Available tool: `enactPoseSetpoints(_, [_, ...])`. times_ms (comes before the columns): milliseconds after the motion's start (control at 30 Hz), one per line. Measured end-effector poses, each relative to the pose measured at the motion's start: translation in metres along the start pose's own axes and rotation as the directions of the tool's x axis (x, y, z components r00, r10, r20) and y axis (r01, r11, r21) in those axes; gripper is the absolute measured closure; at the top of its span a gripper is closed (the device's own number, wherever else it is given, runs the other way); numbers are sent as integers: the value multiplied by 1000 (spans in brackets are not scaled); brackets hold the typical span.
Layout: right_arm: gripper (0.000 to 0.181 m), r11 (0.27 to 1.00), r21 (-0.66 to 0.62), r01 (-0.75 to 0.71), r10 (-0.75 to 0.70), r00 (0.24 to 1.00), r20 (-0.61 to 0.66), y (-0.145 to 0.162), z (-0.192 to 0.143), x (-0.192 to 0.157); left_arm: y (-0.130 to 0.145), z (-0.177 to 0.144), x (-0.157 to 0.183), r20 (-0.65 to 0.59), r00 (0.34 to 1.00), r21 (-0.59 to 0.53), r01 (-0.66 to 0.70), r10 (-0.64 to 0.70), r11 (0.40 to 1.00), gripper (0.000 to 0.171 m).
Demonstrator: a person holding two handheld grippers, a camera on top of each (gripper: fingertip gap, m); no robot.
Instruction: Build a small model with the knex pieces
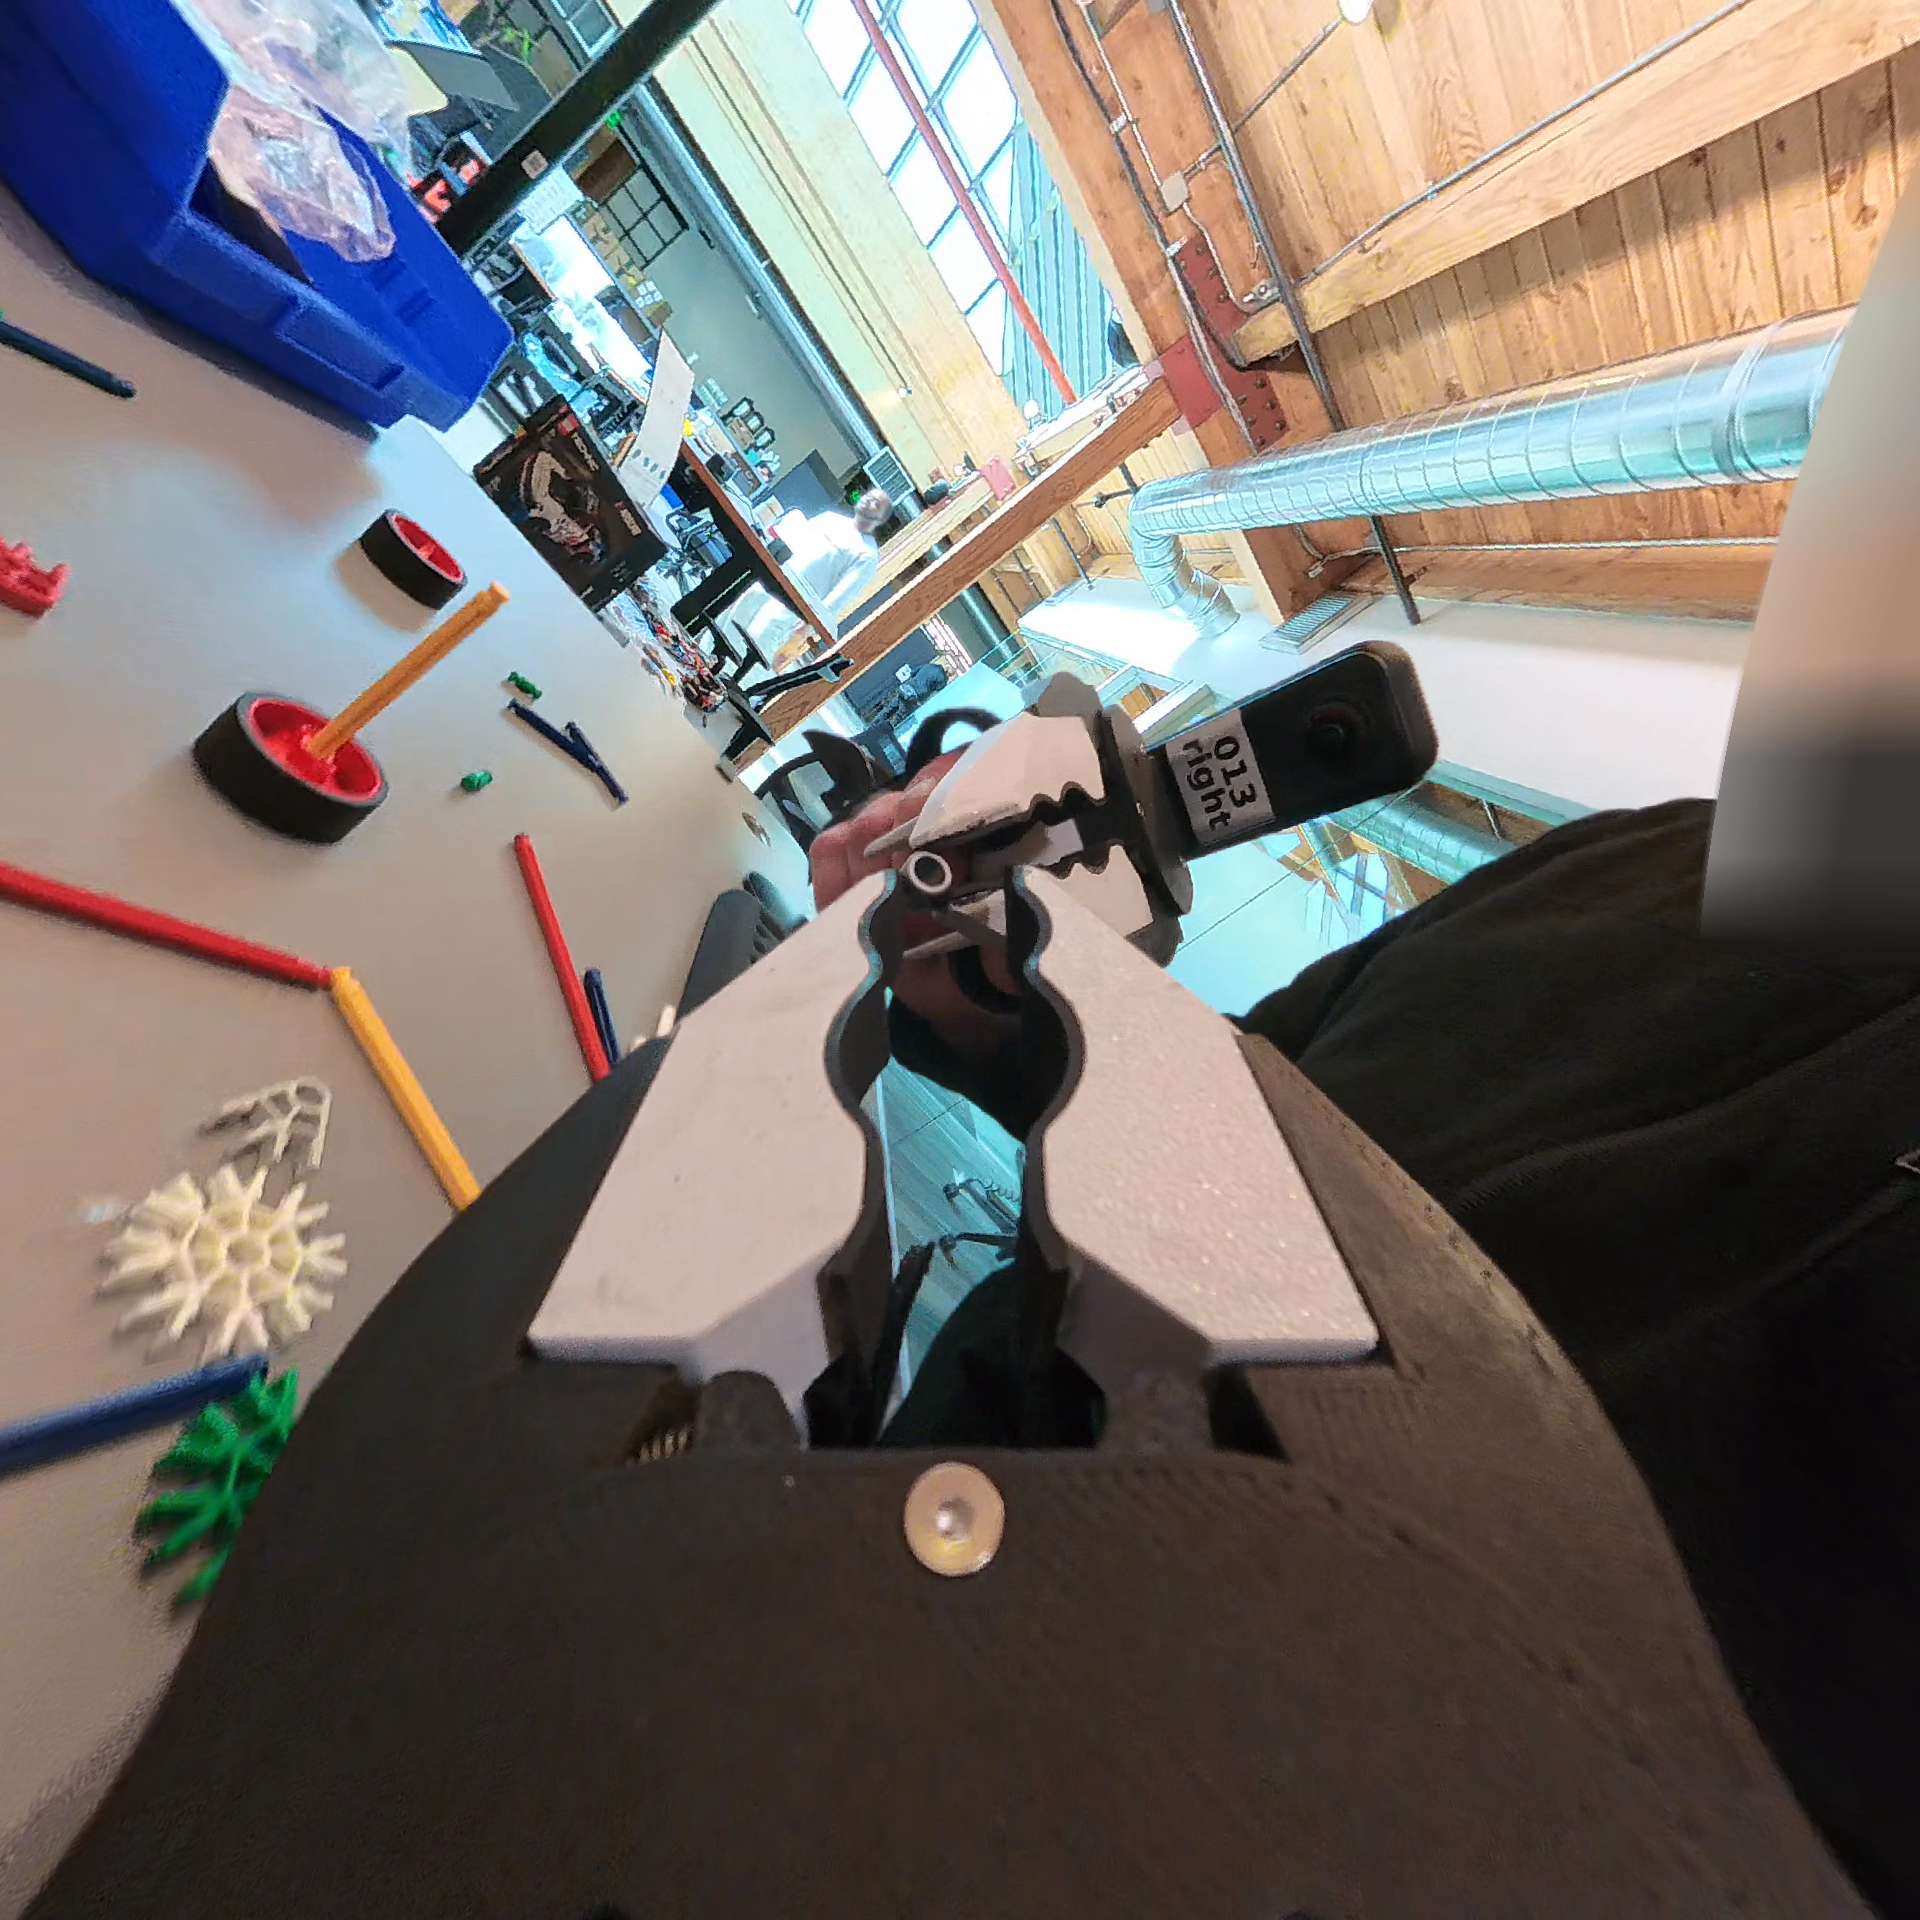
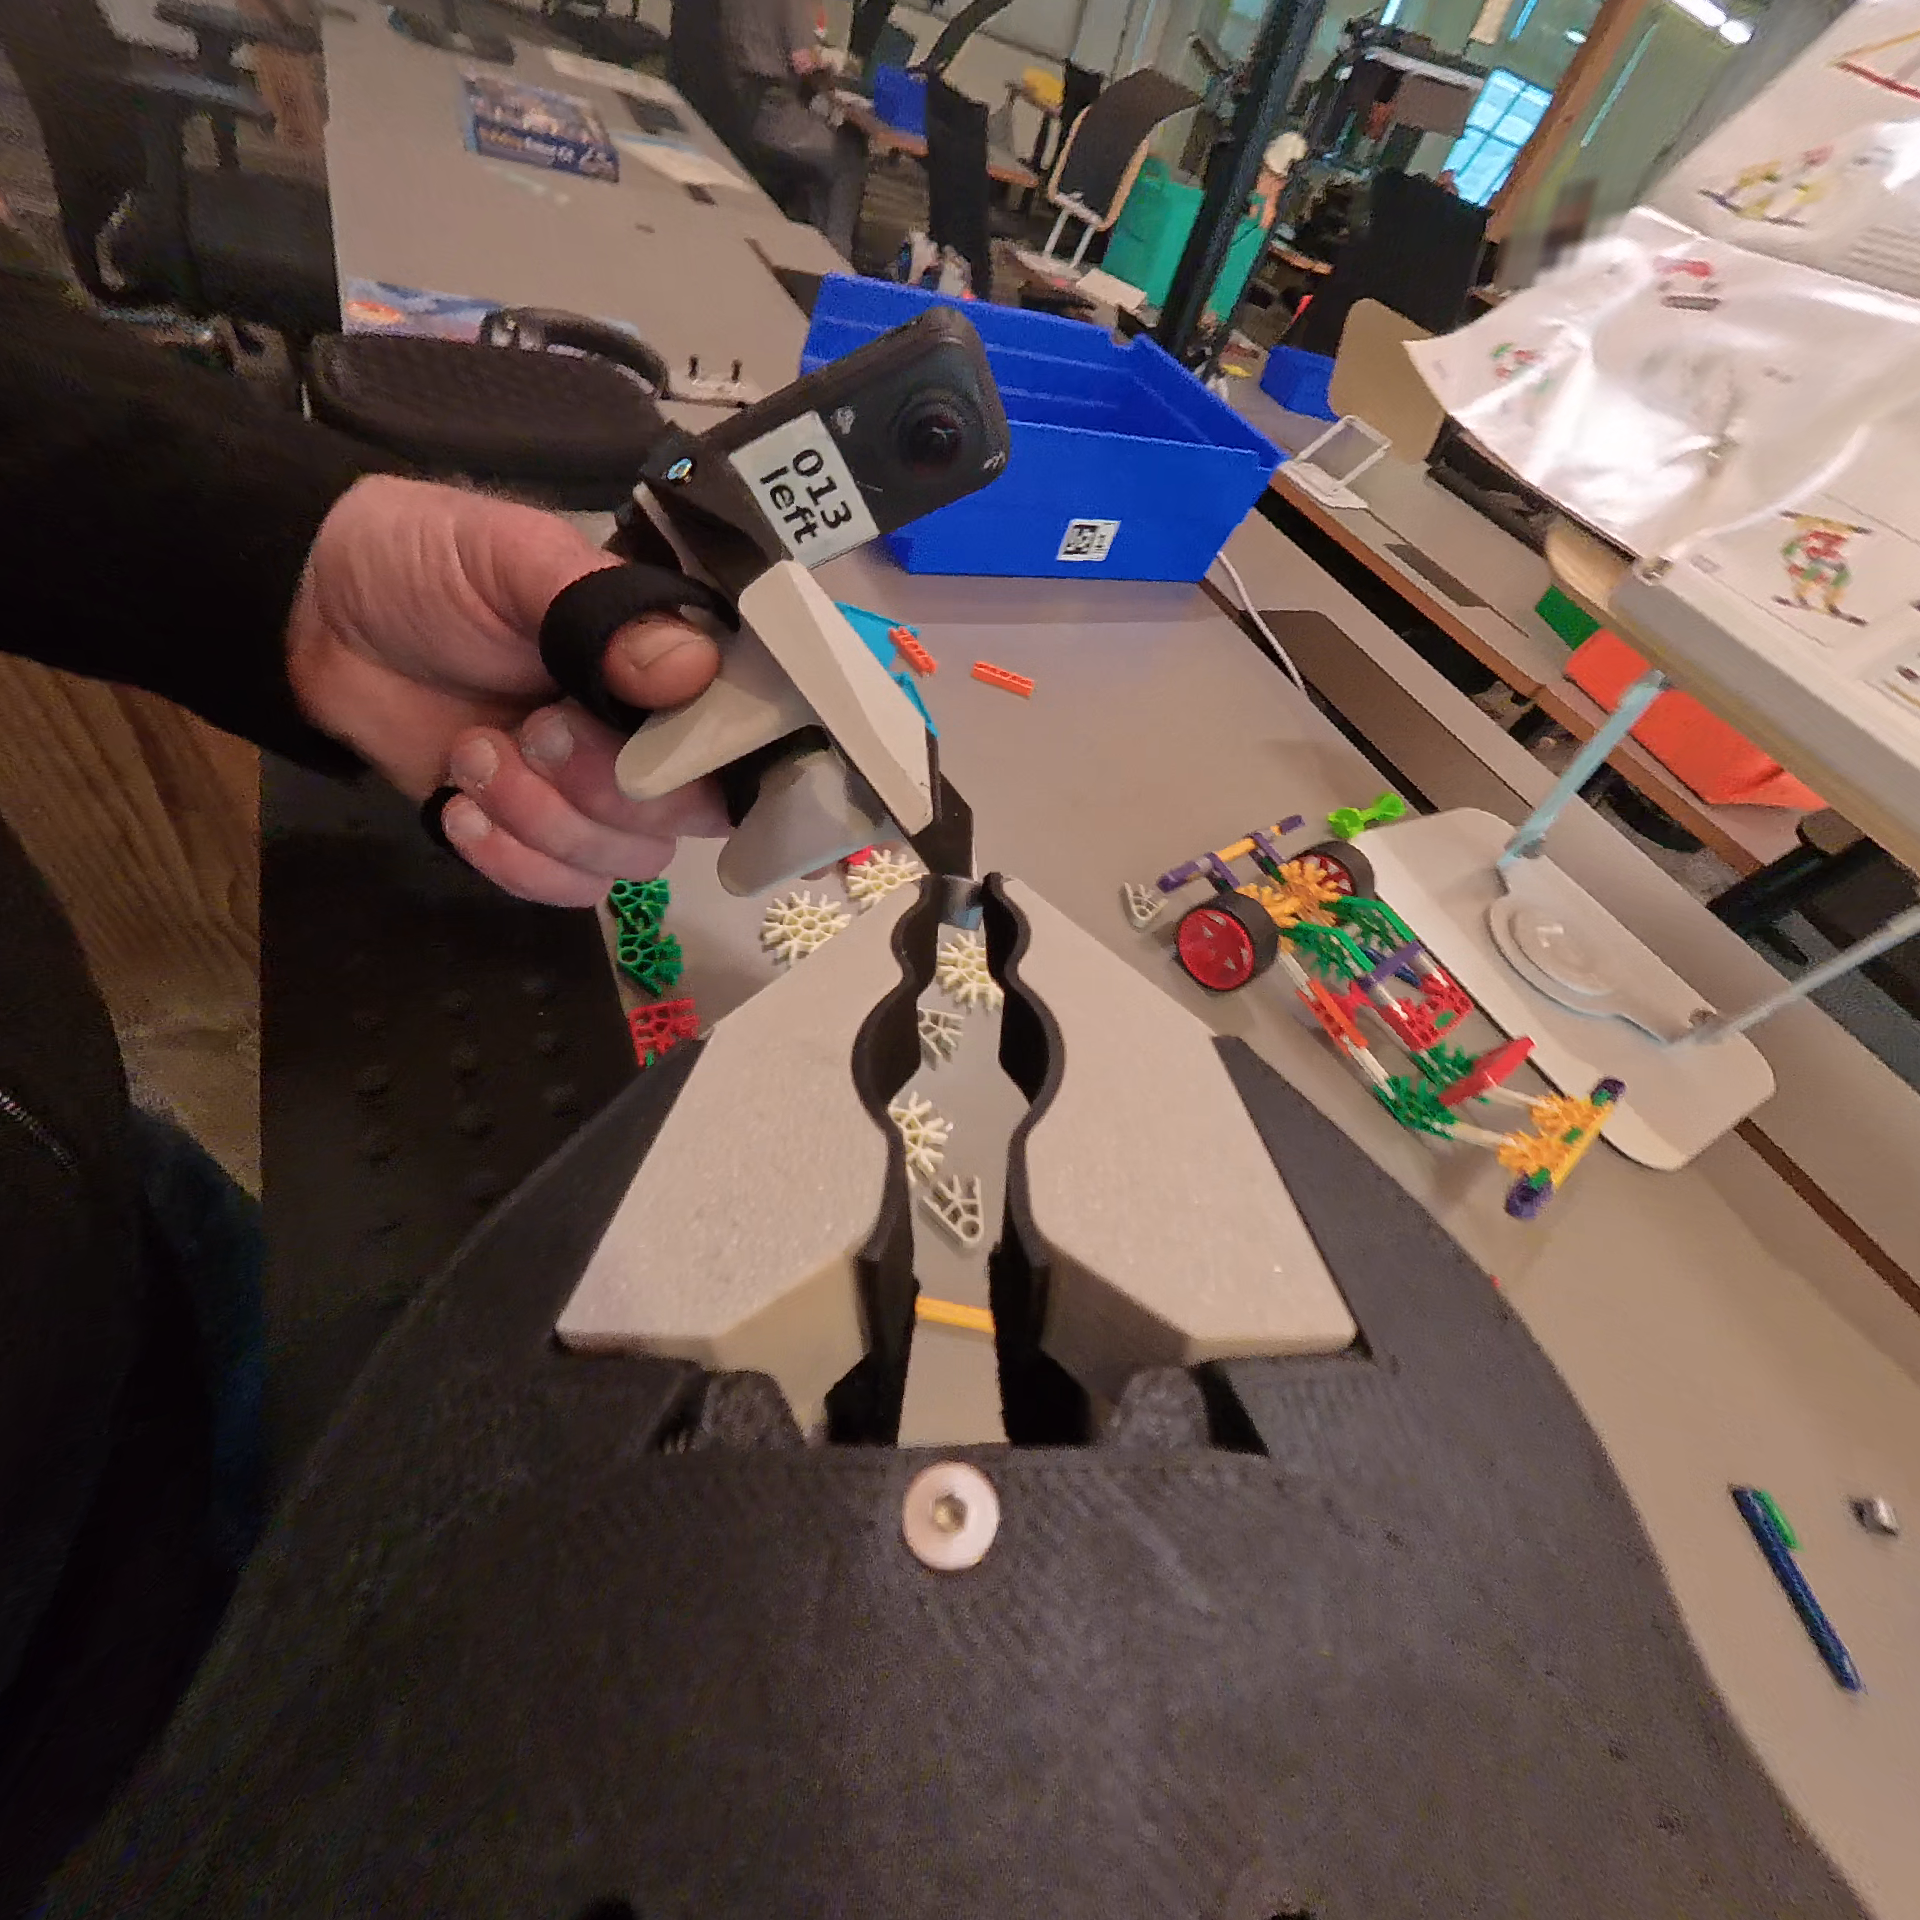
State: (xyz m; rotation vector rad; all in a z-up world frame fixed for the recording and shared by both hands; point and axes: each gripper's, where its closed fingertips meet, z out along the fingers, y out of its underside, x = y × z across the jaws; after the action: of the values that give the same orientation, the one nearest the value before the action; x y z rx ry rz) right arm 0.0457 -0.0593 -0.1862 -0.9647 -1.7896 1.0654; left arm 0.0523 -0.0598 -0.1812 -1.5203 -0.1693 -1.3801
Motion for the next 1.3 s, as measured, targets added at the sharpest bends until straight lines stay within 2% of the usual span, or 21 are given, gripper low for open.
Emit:
enactPoseSetpoints(267, [176,982,106,-156,167,980,-107,28,-43,68,-24,76,-33,13,993,-73,-118,119,990,160])
enactPoseSetpoints(467, [176,959,183,-216,241,962,-129,56,-53,107,-38,111,-67,62,977,-120,-196,204,973,160])
enactPoseSetpoints(767, [176,947,197,-253,276,956,-98,86,-49,125,-41,124,-101,148,941,-193,-273,303,942,160])
enactPoseSetpoints(1300, [176,956,151,-251,266,960,-84,109,-37,132,-41,123,-129,217,858,-337,-381,465,861,163])
